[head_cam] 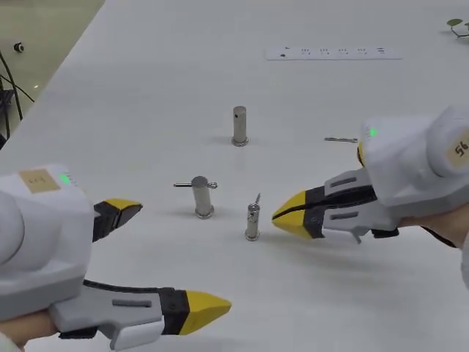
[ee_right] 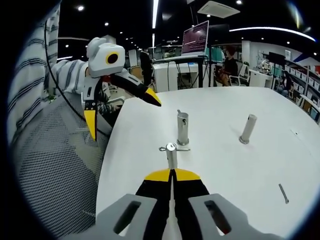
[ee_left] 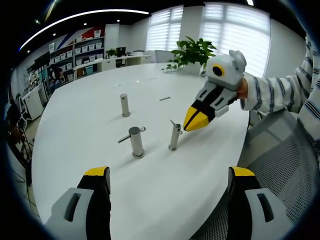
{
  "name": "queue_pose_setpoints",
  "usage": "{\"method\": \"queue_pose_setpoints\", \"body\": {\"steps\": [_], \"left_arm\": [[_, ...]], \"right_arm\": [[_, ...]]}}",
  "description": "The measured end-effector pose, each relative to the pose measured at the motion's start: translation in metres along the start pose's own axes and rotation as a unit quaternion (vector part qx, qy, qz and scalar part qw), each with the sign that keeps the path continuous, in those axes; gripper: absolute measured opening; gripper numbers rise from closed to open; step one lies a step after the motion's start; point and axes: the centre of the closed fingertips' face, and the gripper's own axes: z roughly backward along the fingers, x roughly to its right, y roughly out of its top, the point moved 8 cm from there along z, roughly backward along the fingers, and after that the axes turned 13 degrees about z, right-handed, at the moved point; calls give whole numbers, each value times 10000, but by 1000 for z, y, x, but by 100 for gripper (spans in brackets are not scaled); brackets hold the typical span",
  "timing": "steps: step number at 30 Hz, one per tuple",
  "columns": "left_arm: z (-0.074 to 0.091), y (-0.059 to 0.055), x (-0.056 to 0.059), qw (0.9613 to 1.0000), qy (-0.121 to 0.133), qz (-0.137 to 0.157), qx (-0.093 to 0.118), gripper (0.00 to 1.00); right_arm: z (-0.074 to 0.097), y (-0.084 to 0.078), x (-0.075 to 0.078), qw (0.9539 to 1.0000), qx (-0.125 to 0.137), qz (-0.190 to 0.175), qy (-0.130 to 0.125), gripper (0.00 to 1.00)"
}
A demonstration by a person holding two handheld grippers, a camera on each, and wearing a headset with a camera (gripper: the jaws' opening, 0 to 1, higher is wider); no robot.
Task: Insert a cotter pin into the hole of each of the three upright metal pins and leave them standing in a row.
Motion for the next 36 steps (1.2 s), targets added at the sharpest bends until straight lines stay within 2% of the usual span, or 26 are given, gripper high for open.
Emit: {"method": "queue_pose_setpoints", "body": {"steps": [7,12,17,22,28,29,30,32,36], "left_arm": [[2,0,0,10000,-11,4,21,96],[2,1,1,10000,-26,20,60,96],[3,2,0,9999,-55,14,88,96],[5,3,-2,9999,-52,-14,97,92],[7,4,-5,9998,-88,9,172,92],[7,3,-5,9998,-92,8,169,93],[7,3,-5,9998,-103,9,162,93],[7,2,-6,9998,-107,11,172,93],[8,2,-9,9996,-58,23,258,93]], "right_arm": [[-3,1,-2,10000,23,-60,25,0],[-3,5,-3,9996,52,-190,-185,7],[-7,7,-8,9989,117,-351,-292,11],[-12,7,-10,9975,81,-529,-470,19],[-16,10,-10,9919,-4,-865,-935,23],[-16,10,-10,9901,-38,-958,-1026,24],[-17,10,-9,9860,-88,-1134,-1220,25],[-18,11,-10,9823,-114,-1298,-1349,28],[-21,12,-11,9785,-257,-1341,-1543,29]]}}
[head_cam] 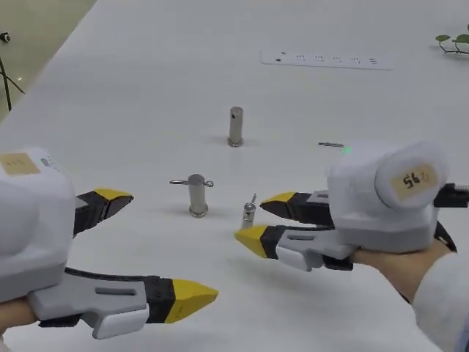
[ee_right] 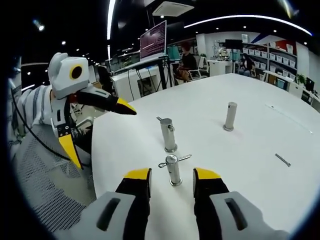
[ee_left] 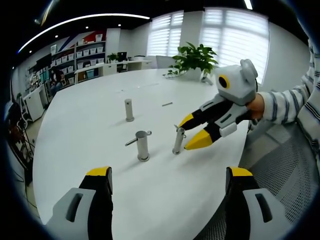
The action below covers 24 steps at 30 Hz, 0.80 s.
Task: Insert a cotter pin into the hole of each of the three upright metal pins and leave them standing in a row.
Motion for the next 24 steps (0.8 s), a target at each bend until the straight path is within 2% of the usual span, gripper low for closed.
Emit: {"method": "queue_pose_setpoints", "body": {"steps": [4,8,12,18,22,24], "left_arm": [[1,0,-2,10000,-9,8,41,93],[1,1,-5,10000,-1,0,83,93],[2,2,-7,9999,18,-39,93,92],[2,3,-10,9999,60,-80,117,90],[3,3,-11,9999,67,-79,120,90],[3,3,-12,9998,120,-63,147,90]], "right_arm": [[-1,0,-2,9998,-47,-78,-155,28],[-5,0,-5,9987,-54,-379,-340,28],[-10,0,-7,9986,-61,-288,-439,23],[-16,-2,-6,9971,-65,-421,-631,20],[-19,-3,-6,9972,-79,-188,-724,13],[-20,-4,-6,9970,-105,-233,-733,13]]}}
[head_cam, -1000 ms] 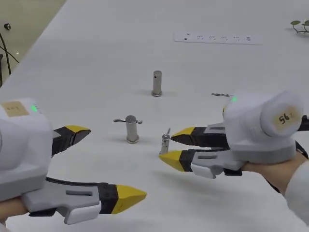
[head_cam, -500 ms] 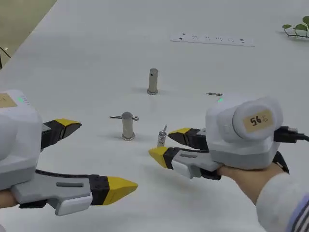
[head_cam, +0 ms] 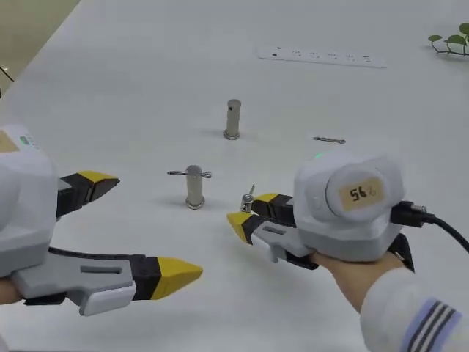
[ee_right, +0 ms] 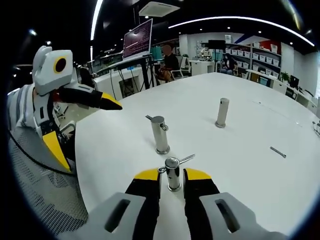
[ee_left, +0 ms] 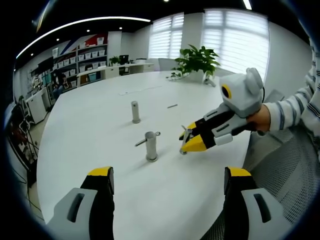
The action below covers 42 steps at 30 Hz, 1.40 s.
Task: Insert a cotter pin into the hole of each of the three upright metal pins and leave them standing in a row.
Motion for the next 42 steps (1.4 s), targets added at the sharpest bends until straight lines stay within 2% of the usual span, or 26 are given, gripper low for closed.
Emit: {"method": "queue_pose_setpoints", "body": {"steps": [4,11,15,28,35,39,42], "left_arm": [[1,0,-4,9999,87,74,65,87],[5,-2,-8,9998,157,99,57,87],[7,-3,-9,9998,168,98,46,86],[8,-4,-9,9998,166,86,19,86],[8,-2,-6,9999,153,-62,1,86],[7,-2,-4,9999,105,-52,-7,86],[7,-1,-4,9999,120,-28,-22,86]], "right_arm": [[-1,-4,0,10000,-41,39,26,10],[-1,-5,0,9999,-42,120,41,6],[-1,-4,-1,9994,-18,336,80,5],[1,-5,3,9983,16,430,392,4],[2,-5,6,9958,45,688,599,3],[3,-2,13,9940,201,741,773,3],[4,2,23,9892,281,1092,938,3]]}}
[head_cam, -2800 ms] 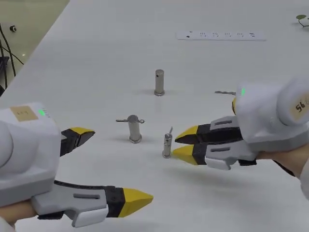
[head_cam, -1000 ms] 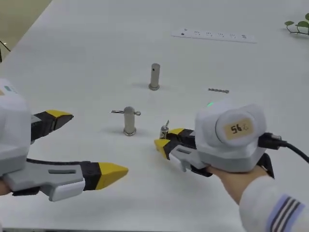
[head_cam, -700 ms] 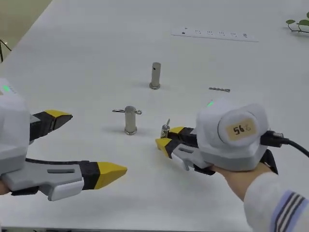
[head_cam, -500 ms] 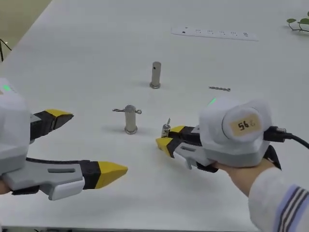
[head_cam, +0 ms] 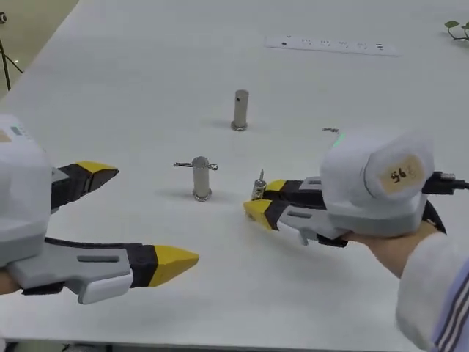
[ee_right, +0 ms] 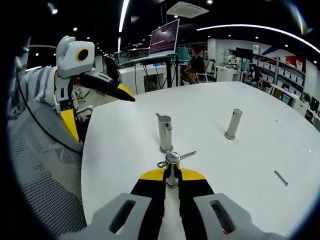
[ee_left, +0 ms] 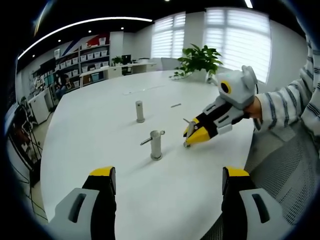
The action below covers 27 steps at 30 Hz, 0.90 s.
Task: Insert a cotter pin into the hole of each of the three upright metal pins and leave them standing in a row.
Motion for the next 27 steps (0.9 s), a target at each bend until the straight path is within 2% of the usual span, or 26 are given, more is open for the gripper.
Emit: {"method": "queue_pose_setpoints", "body": {"steps": [6,9,11,13,15,16,18,19,21,22,27], "left_arm": [[0,4,1,10000,61,22,-26,86],[0,6,2,9999,105,72,-21,86],[0,7,2,9998,151,117,-25,86],[0,8,3,9997,185,149,-22,86],[0,9,3,9996,207,172,-13,86],[0,11,3,9996,218,175,-4,86],[2,15,1,9992,320,228,79,86],[4,18,1,9989,355,260,134,87],[6,22,3,9985,371,331,238,87],[9,25,3,9980,383,388,308,87],[13,25,8,9978,393,439,318,87]], "right_arm": [[7,0,19,9981,281,243,497,3],[11,-1,25,9946,366,437,862,3],[13,-3,31,9901,276,700,1183,3],[14,-3,36,9857,263,902,1400,3],[15,-3,40,9825,290,977,1558,3],[15,-2,42,9789,345,1030,1733,3],[16,-1,47,9752,435,945,1955,3],[17,-1,48,9736,449,987,2008,3],[19,-1,51,9672,480,1126,2224,3],[20,-1,52,9660,490,1148,2264,3],[21,-3,57,9517,518,1528,2614,3]]}}
